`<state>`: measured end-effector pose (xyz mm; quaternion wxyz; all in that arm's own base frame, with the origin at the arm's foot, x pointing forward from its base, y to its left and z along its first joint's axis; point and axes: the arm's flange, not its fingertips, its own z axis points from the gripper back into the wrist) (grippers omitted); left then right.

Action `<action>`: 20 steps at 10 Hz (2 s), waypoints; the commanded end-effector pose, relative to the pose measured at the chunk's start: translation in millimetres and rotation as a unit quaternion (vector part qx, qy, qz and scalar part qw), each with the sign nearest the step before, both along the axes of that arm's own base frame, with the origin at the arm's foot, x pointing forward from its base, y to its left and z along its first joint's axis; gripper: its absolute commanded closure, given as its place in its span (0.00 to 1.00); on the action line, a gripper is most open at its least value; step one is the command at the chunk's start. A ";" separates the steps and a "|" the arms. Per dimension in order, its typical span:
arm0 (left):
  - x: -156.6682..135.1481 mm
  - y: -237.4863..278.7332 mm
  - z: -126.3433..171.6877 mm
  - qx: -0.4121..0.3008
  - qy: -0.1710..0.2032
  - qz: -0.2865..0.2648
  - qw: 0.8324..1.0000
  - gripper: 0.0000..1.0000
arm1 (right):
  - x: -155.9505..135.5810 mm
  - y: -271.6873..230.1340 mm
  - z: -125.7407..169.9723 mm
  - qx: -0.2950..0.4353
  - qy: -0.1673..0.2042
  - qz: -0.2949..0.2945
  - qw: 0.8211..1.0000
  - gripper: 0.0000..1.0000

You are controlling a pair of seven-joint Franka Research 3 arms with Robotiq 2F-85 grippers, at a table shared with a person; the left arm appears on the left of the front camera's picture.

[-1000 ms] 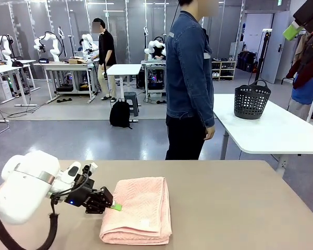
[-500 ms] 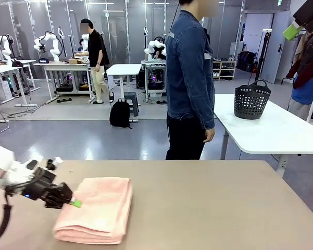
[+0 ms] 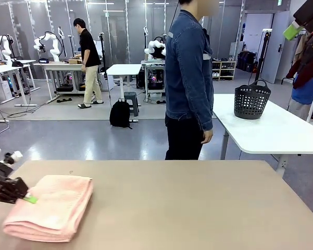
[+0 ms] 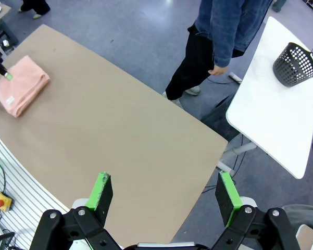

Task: Fold the towel.
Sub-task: Pick up the 100 cm Hotel Towel and place it on the left side of the table.

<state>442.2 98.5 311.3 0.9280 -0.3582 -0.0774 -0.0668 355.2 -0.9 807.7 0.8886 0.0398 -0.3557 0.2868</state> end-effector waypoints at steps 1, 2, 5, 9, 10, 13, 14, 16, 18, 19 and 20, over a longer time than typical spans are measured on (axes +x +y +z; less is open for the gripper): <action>15.3 41.7 11.3 0.008 0.017 0.006 1.000 1.00 | -0.1 0.2 -1.0 -0.001 0.001 -0.002 1.000 0.00; 16.2 61.2 15.6 0.029 0.019 0.014 0.999 1.00 | -0.1 0.2 -1.0 -0.001 0.001 -0.002 1.000 0.00; 16.2 91.8 26.1 0.048 0.024 0.023 0.998 1.00 | -0.1 0.2 -1.0 -0.001 0.001 -0.002 1.000 0.00; 14.3 89.6 44.2 0.070 0.019 0.028 0.997 0.00 | -0.1 0.2 -1.0 -0.001 0.001 -0.002 1.000 0.00; 11.7 92.2 50.9 0.078 0.015 0.033 0.996 0.00 | -0.1 0.2 -1.0 -0.001 0.001 -0.002 1.000 0.00; -0.5 92.3 83.0 0.123 -0.003 0.045 0.991 0.01 | -0.1 0.2 -1.0 -0.001 0.001 -0.002 1.000 0.00; -4.4 86.7 95.4 0.136 -0.011 0.044 0.990 0.00 | -0.1 0.2 -1.0 -0.001 0.001 -0.002 1.000 0.00; -14.6 80.5 109.9 0.158 -0.012 0.052 0.986 0.00 | -0.1 0.2 -1.0 -0.001 0.001 -0.002 1.000 0.00; -4.3 90.8 111.5 0.133 -0.019 0.038 0.990 0.00 | -0.1 0.2 -1.0 -0.001 0.001 -0.002 1.000 0.00; -4.3 90.8 111.5 0.133 -0.019 0.038 0.990 0.00 | -0.1 0.2 -1.0 -0.001 0.001 -0.002 1.000 0.00; -4.3 90.8 111.5 0.133 -0.019 0.038 0.990 0.00 | -0.1 0.2 -1.0 -0.001 0.001 -0.002 1.000 0.00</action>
